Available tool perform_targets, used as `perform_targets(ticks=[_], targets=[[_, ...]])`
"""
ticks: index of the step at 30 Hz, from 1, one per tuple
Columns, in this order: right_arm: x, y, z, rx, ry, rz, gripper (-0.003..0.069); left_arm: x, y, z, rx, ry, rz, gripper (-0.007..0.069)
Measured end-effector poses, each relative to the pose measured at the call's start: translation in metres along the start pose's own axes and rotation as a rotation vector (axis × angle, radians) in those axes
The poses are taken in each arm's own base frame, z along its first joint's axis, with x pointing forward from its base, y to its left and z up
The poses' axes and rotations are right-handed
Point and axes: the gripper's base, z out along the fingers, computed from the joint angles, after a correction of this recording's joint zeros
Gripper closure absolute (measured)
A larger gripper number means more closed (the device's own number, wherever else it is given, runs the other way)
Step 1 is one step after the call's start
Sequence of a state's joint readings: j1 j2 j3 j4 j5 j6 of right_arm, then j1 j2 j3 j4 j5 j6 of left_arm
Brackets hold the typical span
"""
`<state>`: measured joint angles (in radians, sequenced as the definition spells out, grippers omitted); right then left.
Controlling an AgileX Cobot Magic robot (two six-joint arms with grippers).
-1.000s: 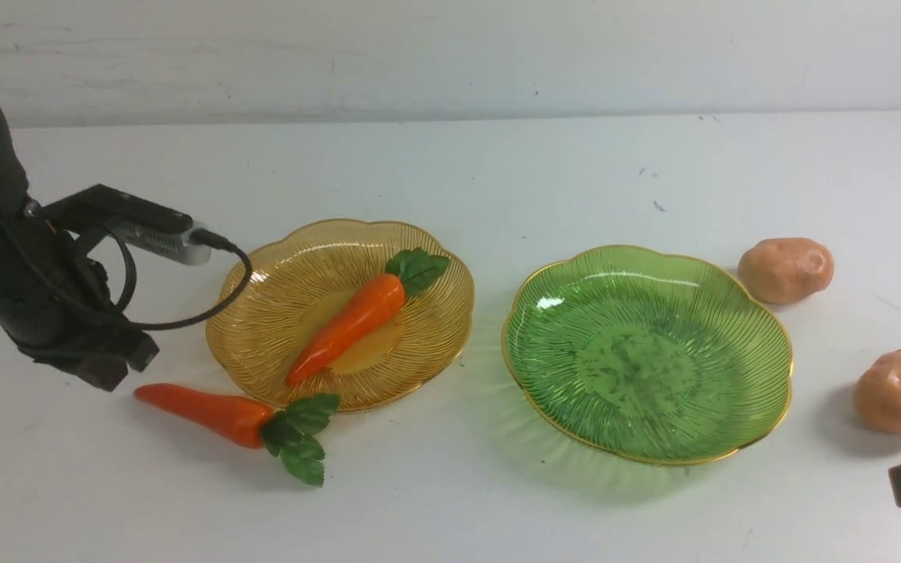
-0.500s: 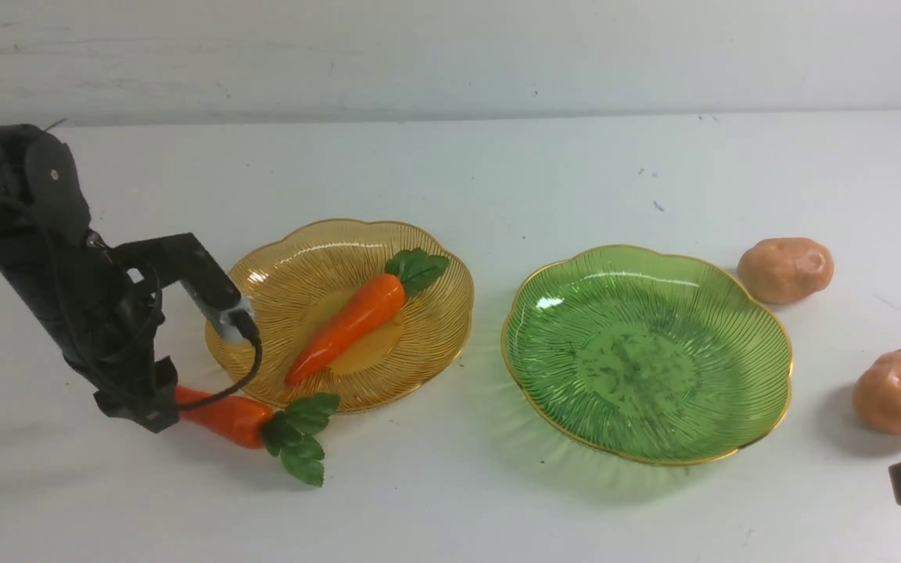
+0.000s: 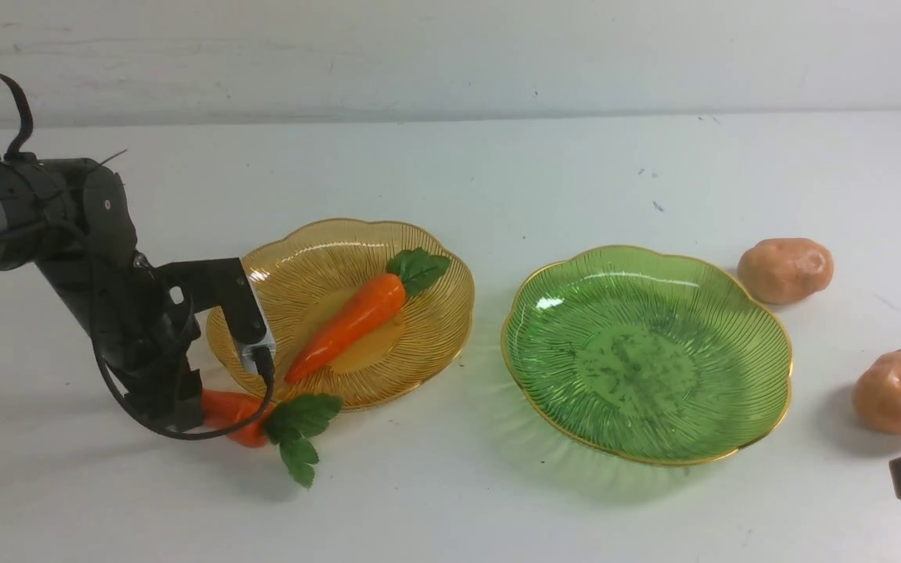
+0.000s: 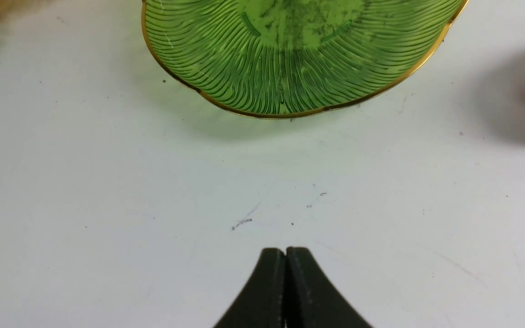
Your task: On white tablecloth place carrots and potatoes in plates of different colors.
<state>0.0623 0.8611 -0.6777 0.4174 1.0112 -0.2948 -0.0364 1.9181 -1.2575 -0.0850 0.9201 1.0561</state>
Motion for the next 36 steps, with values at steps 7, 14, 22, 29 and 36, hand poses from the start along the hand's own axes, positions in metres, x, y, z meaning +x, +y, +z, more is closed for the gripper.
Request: perform_targets(ticks=[7,14,22,29,36], targets=[[0.0,0.0,0.0,0.0,0.0,0.0,0.0674,0.011,-0.017,-0.003,0.178,0.146,-0.197,0.0601],[0.0,0.0,0.0,0.0,0.0,0.0,0.0674,0.015,-0.019,-0.008,0.17,0.192,-0.296,0.0621],[0.001,0.0,0.0,-0.002,0.007,-0.001,0.0674,0.009,-0.028,-0.049,0.129,0.07,-0.509,0.0608],[0.001,0.0,0.0,-0.003,0.01,-0.001,0.0674,0.006,-0.03,-0.04,0.18,0.065,-0.558,0.0449],[0.001,0.0,0.0,-0.003,0.01,-0.001,0.0674,0.006,-0.028,-0.03,0.2,0.089,-0.57,0.0218]])
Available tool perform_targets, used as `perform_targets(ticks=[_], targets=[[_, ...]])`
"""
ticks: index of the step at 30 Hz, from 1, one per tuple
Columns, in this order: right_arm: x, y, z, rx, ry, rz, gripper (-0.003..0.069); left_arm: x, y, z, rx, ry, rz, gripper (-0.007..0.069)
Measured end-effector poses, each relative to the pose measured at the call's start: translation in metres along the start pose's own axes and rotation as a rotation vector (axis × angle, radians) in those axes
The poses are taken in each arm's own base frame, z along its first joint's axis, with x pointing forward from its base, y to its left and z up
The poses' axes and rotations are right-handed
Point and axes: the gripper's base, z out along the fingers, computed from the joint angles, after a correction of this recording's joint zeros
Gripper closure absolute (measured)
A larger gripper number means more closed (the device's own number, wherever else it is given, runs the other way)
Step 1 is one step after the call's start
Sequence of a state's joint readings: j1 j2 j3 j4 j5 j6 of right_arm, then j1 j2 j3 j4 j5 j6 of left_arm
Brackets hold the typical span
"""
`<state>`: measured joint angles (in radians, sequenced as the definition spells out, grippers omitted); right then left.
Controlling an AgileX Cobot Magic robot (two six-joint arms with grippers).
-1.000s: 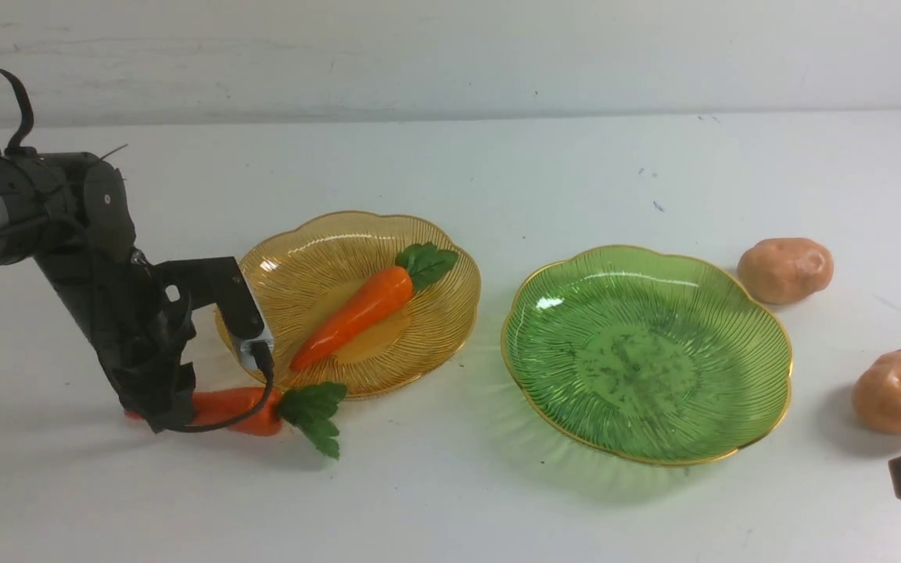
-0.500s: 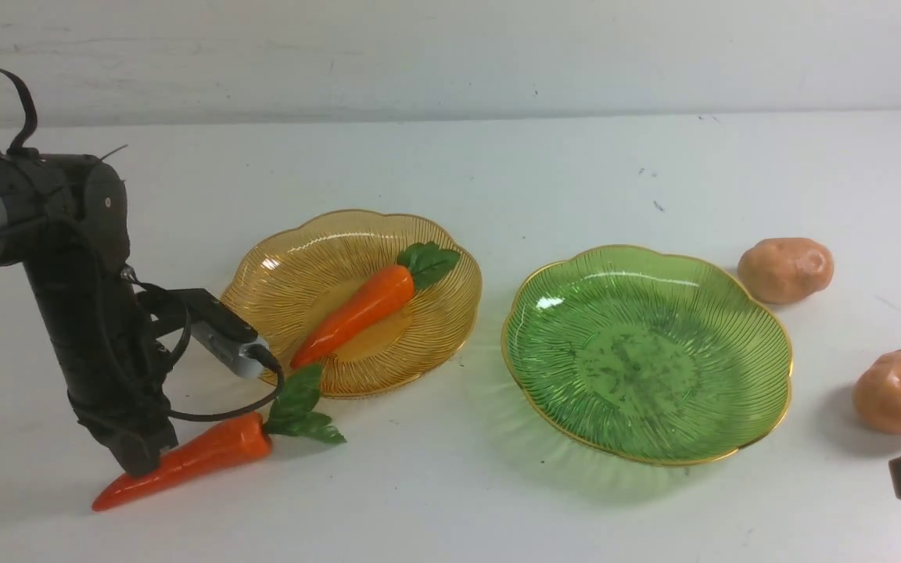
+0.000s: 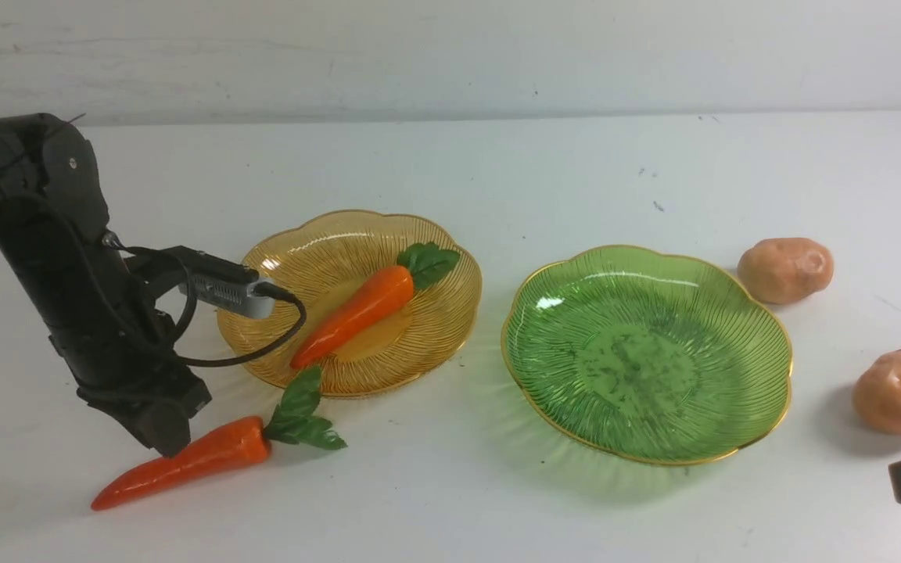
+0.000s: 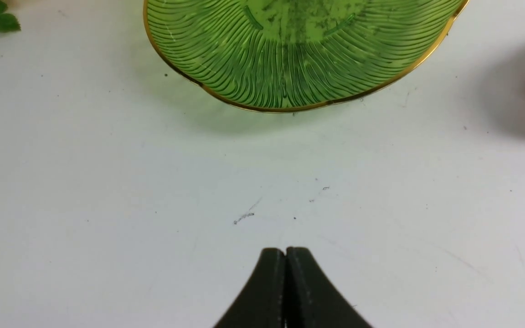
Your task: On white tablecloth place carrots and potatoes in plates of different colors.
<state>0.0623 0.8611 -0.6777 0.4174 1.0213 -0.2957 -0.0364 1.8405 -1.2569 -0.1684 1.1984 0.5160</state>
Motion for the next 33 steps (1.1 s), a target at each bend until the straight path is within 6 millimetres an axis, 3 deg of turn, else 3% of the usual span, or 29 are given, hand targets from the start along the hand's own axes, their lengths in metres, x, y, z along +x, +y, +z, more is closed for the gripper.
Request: perform_targets(ticks=[5,11,13,16,17,19,24,25,27,29,31,33], targets=[[0.0,0.0,0.0,0.0,-0.001,0.0,0.0674,-0.005,0.003,0.017,0.04,0.03,0.019,0.0116],[-0.001,0.0,0.0,0.003,-0.011,-0.007,0.0674,-0.011,0.008,0.044,0.106,0.087,0.046,0.0113],[-0.001,0.0,0.0,0.003,-0.011,-0.014,0.0674,-0.012,0.009,0.045,0.108,0.093,0.056,0.016],[-0.001,0.0,0.0,0.004,-0.012,-0.017,0.0674,-0.013,0.01,0.045,0.097,0.095,0.045,0.0307],[-0.001,0.0,0.0,0.004,-0.012,-0.017,0.0674,-0.015,0.011,0.043,0.085,0.093,0.035,0.0396],[-0.001,0.0,0.0,0.004,-0.012,-0.017,0.0674,-0.017,0.014,0.038,0.059,0.085,0.022,0.0428],[-0.001,0.0,0.0,0.003,-0.011,-0.02,0.0674,-0.026,0.015,-0.018,-0.083,-0.059,-0.014,0.0439],[-0.001,0.0,0.0,0.003,-0.011,-0.02,0.0674,-0.026,0.014,-0.022,-0.089,-0.071,-0.015,0.0439],[-0.001,0.0,0.0,0.002,-0.011,-0.02,0.0674,-0.029,0.008,-0.067,-0.155,-0.202,-0.011,0.0439],[-0.001,0.0,0.0,0.001,-0.012,-0.019,0.0674,-0.03,0.005,-0.085,-0.173,-0.259,-0.01,0.0439],[-0.001,0.0,0.0,-0.001,-0.012,-0.017,0.0674,-0.035,-0.004,-0.122,-0.174,-0.383,-0.014,0.0439],[-0.001,0.0,0.0,-0.003,-0.012,-0.017,0.0674,-0.04,-0.009,-0.131,-0.152,-0.426,-0.008,0.0439]])
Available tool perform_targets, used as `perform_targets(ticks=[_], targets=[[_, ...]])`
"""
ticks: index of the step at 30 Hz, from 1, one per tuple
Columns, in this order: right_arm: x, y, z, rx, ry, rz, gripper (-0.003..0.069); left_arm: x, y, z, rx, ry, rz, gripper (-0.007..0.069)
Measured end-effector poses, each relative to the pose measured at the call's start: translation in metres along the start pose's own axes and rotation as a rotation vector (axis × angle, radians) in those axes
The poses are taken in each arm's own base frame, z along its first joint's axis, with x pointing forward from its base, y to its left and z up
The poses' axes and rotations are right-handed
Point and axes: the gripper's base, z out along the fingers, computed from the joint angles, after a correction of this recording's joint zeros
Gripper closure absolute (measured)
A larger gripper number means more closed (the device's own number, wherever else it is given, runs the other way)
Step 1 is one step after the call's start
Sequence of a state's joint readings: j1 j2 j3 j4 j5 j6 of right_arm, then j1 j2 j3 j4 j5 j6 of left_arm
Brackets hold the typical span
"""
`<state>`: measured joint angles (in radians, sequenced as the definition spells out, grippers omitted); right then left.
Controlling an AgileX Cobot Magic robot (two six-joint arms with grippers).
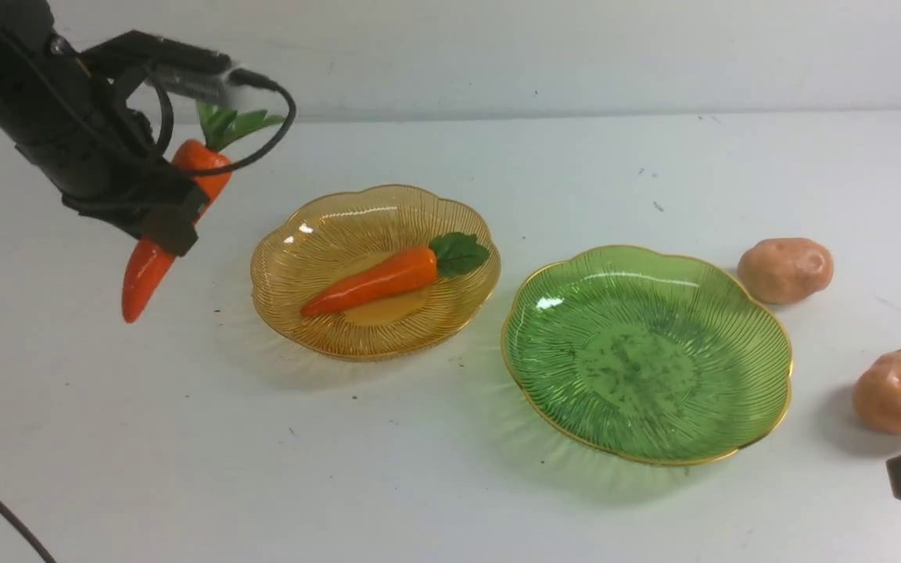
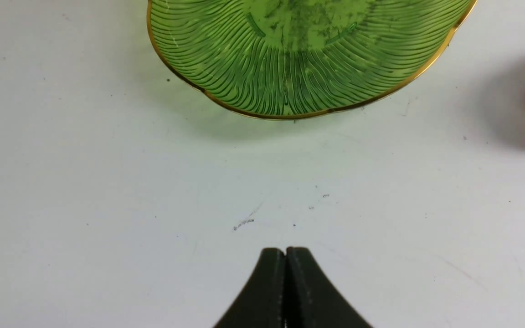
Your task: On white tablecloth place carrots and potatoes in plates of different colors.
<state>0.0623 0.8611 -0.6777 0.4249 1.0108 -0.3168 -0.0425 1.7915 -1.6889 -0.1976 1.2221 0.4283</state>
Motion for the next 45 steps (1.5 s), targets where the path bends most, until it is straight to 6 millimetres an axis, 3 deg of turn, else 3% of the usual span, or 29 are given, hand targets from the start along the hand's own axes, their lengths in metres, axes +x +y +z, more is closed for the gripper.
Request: perform_targets(ticks=[4,11,15,17,20,29,32,39,45], targets=[[0.0,0.001,0.0,-0.012,-0.003,0.009,0.0674,-0.015,-0.006,0.011,0.038,-0.077,-0.01,0.0439],[0.0,0.001,0.0,-0.014,-0.004,0.011,0.0674,-0.046,-0.014,0.095,0.035,-0.18,-0.015,0.0389],[0.0,0.001,0.0,-0.014,-0.004,0.011,0.0674,-0.051,-0.012,0.131,0.011,-0.209,-0.01,0.0335],[0.0,0.001,0.0,-0.014,-0.003,0.011,0.0674,-0.051,-0.01,0.15,0.0,-0.21,-0.003,0.0273],[0.001,0.002,0.0,-0.018,0.008,0.011,0.0674,-0.039,-0.011,0.173,0.049,-0.087,-0.003,0.0212],[0.002,0.002,0.0,-0.021,0.018,0.011,0.0674,-0.017,-0.022,0.175,0.168,0.157,0.009,0.0185],[0.002,0.002,0.0,-0.021,0.018,0.011,0.0674,-0.007,-0.026,0.172,0.221,0.265,0.011,0.0213],[0.002,0.002,0.0,-0.024,0.02,0.011,0.0674,-0.004,-0.028,0.169,0.225,0.302,-0.052,0.0315],[0.002,0.002,0.0,-0.025,0.023,0.011,0.0674,0.002,-0.039,0.144,0.212,0.296,-0.104,0.0346]])
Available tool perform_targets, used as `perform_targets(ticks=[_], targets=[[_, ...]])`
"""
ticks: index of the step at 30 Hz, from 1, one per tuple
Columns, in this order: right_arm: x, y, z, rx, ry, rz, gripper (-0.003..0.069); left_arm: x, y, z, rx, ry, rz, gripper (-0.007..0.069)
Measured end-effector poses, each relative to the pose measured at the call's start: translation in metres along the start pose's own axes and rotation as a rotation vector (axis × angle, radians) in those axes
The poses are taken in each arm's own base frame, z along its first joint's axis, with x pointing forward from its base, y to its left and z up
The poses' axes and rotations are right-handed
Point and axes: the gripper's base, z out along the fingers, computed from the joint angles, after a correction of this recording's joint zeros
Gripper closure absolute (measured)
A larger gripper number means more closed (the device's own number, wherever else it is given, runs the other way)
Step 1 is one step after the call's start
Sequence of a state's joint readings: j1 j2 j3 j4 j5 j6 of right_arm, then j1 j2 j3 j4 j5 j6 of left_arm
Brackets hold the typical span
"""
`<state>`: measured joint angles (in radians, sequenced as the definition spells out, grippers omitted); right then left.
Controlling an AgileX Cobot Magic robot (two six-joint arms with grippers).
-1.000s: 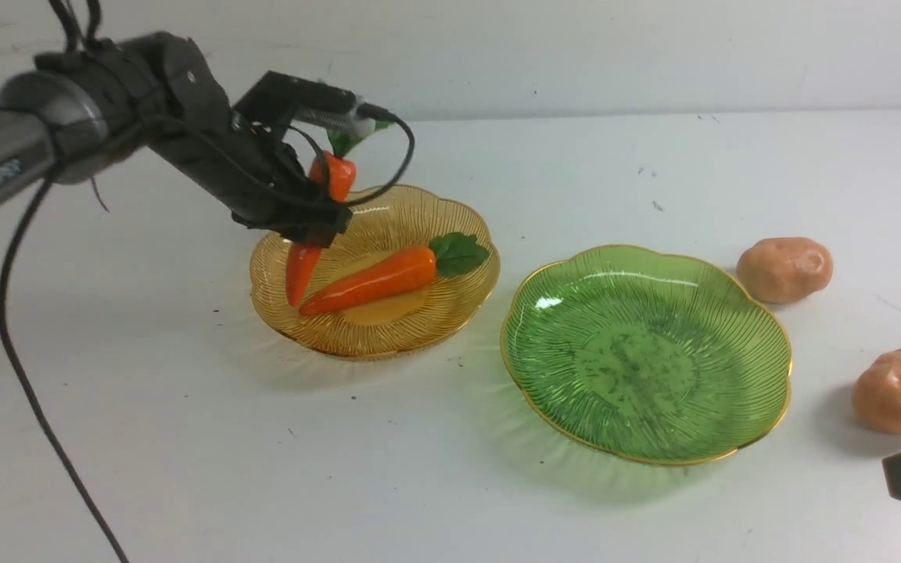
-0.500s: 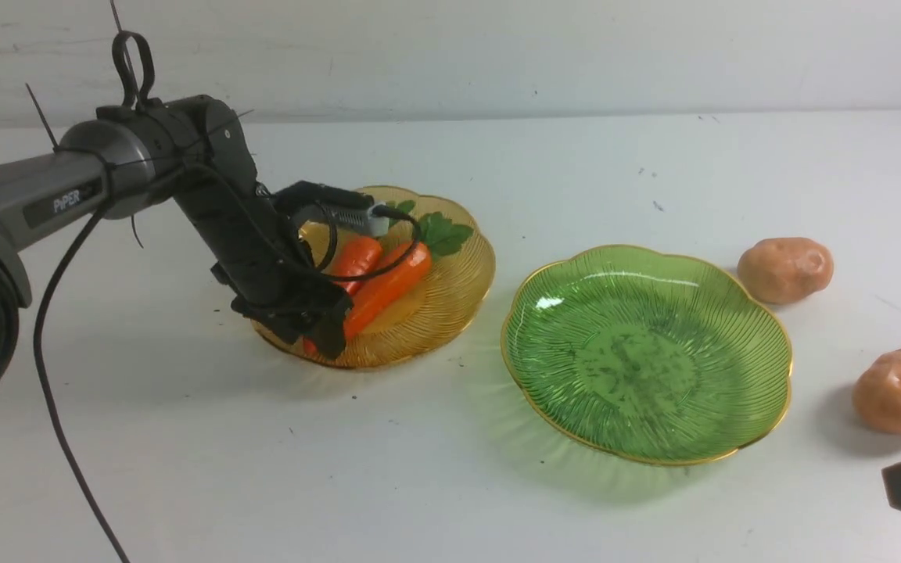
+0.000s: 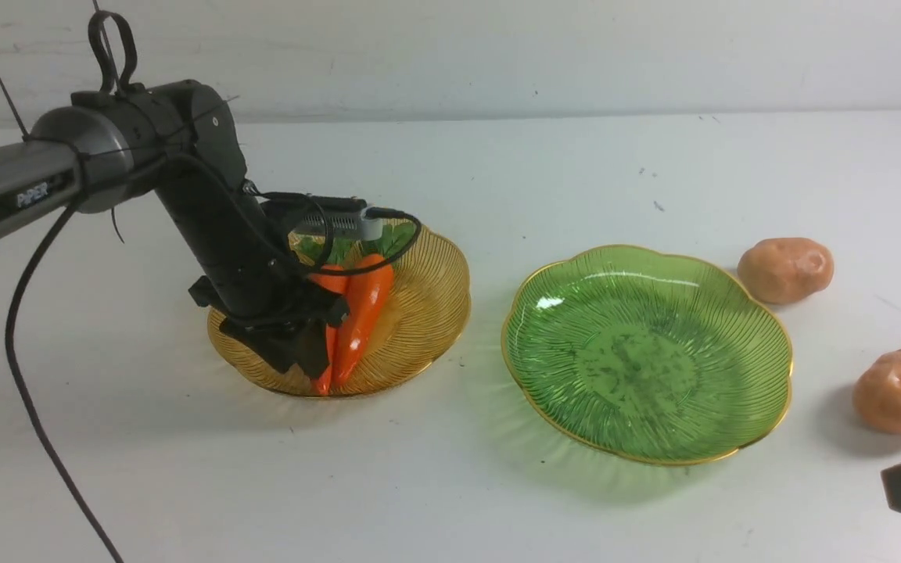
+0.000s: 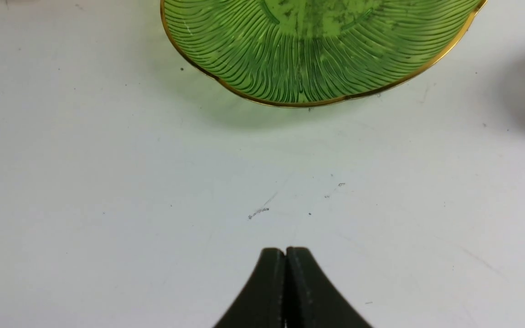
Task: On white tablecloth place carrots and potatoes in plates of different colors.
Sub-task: 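Put the potato onto the plate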
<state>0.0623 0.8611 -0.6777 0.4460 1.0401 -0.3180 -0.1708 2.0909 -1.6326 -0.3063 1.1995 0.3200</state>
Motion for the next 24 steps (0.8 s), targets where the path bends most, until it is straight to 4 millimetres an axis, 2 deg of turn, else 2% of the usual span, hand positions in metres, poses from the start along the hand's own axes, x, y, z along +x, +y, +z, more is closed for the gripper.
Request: perform_targets(ticks=[4,9,11,12,14,16,18,19,22,24], targets=[[0.0,0.0,0.0,0.0,0.0,0.0,0.0674,0.011,-0.013,-0.01,0.002,0.002,0.002,0.0346],[0.0,0.0,0.0,0.0,0.0,-0.003,0.0674,0.013,-0.018,-0.017,0.002,-0.011,-0.001,0.0346],[0.0,0.0,0.0,0.004,-0.003,-0.009,0.0674,0.015,-0.025,-0.039,-0.008,-0.064,0.011,0.0368],[0.0,0.0,0.0,0.005,-0.003,-0.01,0.0674,0.016,-0.025,-0.041,-0.009,-0.069,0.013,0.037],[-0.005,-0.003,-0.001,0.031,-0.008,0.007,0.0674,0.022,-0.034,-0.066,-0.021,-0.13,0.033,0.0414],[-0.018,-0.008,-0.003,0.086,0.003,0.054,0.0674,0.031,-0.042,-0.091,-0.045,-0.187,0.056,0.0475],[-0.035,-0.017,0.001,0.159,0.034,0.093,0.0674,0.048,-0.053,-0.121,-0.081,-0.254,0.085,0.0575],[-0.046,-0.025,0.006,0.209,0.056,0.122,0.0674,0.058,-0.056,-0.132,-0.1,-0.273,0.096,0.0601],[-0.071,-0.042,0.023,0.313,0.075,0.203,0.0669,0.081,-0.062,-0.139,-0.112,-0.273,0.101,0.0628],[-0.087,-0.052,0.036,0.363,0.076,0.242,0.0649,0.088,-0.062,-0.138,-0.112,-0.263,0.099,0.0628]])
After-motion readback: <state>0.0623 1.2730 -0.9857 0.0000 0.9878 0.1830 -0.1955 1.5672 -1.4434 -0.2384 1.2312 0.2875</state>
